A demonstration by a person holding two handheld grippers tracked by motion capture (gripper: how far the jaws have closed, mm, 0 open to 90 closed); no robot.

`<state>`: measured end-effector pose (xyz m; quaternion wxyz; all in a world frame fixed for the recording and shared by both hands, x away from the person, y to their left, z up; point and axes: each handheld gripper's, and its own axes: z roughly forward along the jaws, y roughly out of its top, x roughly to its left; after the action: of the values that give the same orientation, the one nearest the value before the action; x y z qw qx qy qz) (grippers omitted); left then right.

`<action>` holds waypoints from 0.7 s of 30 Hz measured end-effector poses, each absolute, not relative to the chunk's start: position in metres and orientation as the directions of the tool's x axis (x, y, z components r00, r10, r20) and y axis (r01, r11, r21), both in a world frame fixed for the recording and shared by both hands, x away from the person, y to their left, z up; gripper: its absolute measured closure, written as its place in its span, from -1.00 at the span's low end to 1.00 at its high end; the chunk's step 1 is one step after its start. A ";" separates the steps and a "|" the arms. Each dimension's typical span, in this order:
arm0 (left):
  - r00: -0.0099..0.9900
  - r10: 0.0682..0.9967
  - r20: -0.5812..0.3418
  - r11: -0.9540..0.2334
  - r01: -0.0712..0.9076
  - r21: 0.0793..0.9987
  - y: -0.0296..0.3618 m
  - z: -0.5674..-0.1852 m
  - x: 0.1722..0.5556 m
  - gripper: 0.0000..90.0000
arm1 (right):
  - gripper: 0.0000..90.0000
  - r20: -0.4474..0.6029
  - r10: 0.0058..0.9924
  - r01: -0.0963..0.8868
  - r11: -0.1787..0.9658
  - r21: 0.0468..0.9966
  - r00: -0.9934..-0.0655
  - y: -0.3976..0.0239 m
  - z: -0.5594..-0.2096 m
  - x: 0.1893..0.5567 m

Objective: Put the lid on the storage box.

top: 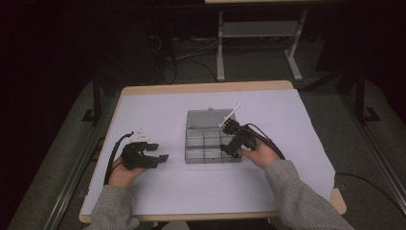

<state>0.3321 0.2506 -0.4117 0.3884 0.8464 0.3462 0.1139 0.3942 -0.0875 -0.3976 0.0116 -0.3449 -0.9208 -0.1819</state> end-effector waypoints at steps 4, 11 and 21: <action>0.735 0.673 -0.076 -0.464 0.500 0.732 0.250 -0.412 0.332 -0.23 | 0.72 0.141 0.636 0.643 0.696 0.319 -0.759 -0.090 -0.399 0.394; 0.734 0.675 -0.077 -0.463 0.502 0.731 0.250 -0.412 0.332 -0.23 | 0.72 0.142 0.643 0.652 0.695 0.303 -0.752 -0.092 -0.404 0.394; 0.734 0.674 -0.081 -0.461 0.503 0.731 0.249 -0.413 0.332 -0.23 | 0.71 0.123 0.639 0.644 0.713 0.275 -0.760 -0.087 -0.412 0.396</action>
<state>0.3325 0.2487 -0.4133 0.3862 0.8474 0.3473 0.1105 0.3965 -0.0867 -0.4123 0.0094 -0.3466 -0.9255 -0.1522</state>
